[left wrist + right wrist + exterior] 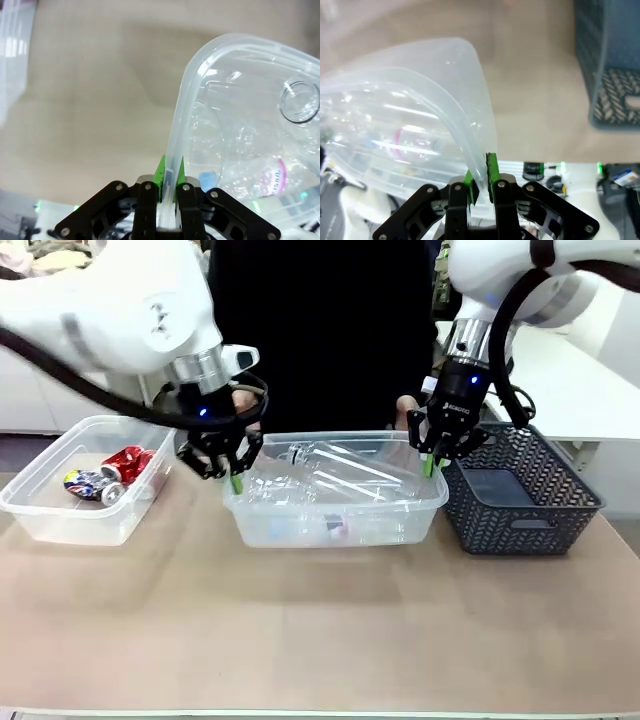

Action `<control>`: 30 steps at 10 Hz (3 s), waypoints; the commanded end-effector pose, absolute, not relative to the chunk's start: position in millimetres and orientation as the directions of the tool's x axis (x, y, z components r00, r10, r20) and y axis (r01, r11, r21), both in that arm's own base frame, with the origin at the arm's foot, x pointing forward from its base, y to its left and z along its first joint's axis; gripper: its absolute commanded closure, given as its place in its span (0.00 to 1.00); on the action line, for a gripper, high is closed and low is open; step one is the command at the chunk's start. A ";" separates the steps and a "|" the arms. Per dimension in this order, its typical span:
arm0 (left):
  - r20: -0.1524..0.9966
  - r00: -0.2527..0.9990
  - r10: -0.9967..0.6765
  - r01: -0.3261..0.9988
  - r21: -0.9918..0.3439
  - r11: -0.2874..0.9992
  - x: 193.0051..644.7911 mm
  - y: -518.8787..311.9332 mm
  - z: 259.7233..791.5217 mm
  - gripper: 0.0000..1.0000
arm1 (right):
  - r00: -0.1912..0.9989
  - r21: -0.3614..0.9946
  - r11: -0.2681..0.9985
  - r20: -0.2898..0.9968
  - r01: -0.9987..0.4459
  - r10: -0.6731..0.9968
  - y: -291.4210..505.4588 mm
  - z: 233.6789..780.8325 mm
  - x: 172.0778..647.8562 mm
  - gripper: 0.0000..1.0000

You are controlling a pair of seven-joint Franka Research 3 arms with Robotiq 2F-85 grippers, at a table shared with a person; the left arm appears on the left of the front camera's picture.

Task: Sort the waste into each basket.
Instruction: Offer the picked Organizing box to the human, then release the Organizing box you were holding.

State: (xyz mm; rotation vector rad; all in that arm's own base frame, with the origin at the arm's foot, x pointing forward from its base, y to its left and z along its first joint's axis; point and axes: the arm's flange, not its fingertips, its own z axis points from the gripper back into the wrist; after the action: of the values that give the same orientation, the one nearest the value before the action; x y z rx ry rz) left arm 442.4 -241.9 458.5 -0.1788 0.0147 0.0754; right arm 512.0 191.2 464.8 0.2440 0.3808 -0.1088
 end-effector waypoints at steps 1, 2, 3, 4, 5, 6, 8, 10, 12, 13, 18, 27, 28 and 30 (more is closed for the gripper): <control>-0.058 0.997 0.052 -0.063 -0.215 0.975 492.8 -251.1 469.8 0.94 | 0.914 0.231 0.956 -0.397 0.183 -0.079 207.8 470.4 570.8 0.91; -0.051 0.996 0.077 -0.086 -0.228 0.970 502.3 -250.6 466.4 0.94 | 0.907 0.246 0.952 -0.416 0.182 -0.066 207.8 459.3 576.7 0.91; -0.057 0.994 0.092 -0.103 -0.248 0.963 509.2 -250.3 463.7 0.94 | 0.898 0.236 0.951 -0.433 0.198 -0.080 205.7 452.1 578.1 0.91; -0.051 0.994 0.100 -0.111 -0.264 0.958 513.4 -250.5 461.5 0.94 | 0.896 0.239 0.947 -0.434 0.216 -0.095 202.8 447.5 577.7 0.91; -0.058 0.990 0.128 -0.139 -0.276 0.951 517.0 -251.8 458.3 0.94 | 0.895 0.252 0.940 -0.435 0.231 -0.103 201.0 444.0 577.6 0.91; -0.062 0.994 0.087 -0.098 -0.207 0.973 516.0 -233.9 449.7 0.94 | 0.908 0.233 0.957 -0.413 0.175 -0.066 188.9 440.1 582.8 0.91; -0.062 0.994 0.087 -0.098 -0.207 0.973 516.0 -233.9 449.7 0.94 | 0.908 0.233 0.957 -0.413 0.175 -0.066 188.9 440.1 582.8 0.91; -0.062 0.994 0.087 -0.098 -0.207 0.973 516.0 -233.9 449.7 0.94 | 0.908 0.233 0.957 -0.413 0.175 -0.066 188.9 440.1 582.8 0.91; -0.062 0.994 0.087 -0.098 -0.207 0.973 516.0 -233.9 449.7 0.94 | 0.908 0.233 0.957 -0.413 0.175 -0.066 188.9 440.1 582.8 0.91; -0.062 0.994 0.087 -0.098 -0.207 0.973 516.0 -233.9 449.7 0.94 | 0.908 0.233 0.957 -0.413 0.175 -0.066 188.9 440.1 582.8 0.91; -0.038 0.996 0.084 -0.090 -0.208 0.974 515.6 -233.4 453.1 0.00 | 0.957 0.337 0.924 -0.277 0.181 -0.086 175.0 447.0 574.8 0.00; 0.248 0.928 0.279 -0.151 -0.436 0.887 495.6 -191.4 487.0 0.00 | 0.970 0.488 0.873 0.206 0.012 -0.129 155.3 466.4 549.8 0.00; 0.240 0.933 0.269 -0.148 -0.425 0.893 500.2 -199.9 504.7 0.00 | 0.977 0.472 0.881 0.169 0.032 -0.126 153.9 477.8 561.6 0.00; 0.240 0.933 0.269 -0.148 -0.425 0.893 500.2 -199.9 504.7 0.00 | 0.977 0.472 0.881 0.169 0.032 -0.126 153.9 477.8 561.6 0.00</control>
State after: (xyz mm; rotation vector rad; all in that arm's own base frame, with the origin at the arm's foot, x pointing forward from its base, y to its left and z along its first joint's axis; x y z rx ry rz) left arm 498.9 -200.0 501.1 -0.4205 -0.3063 0.2262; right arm 558.1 154.9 473.0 0.4834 -0.2072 -0.0804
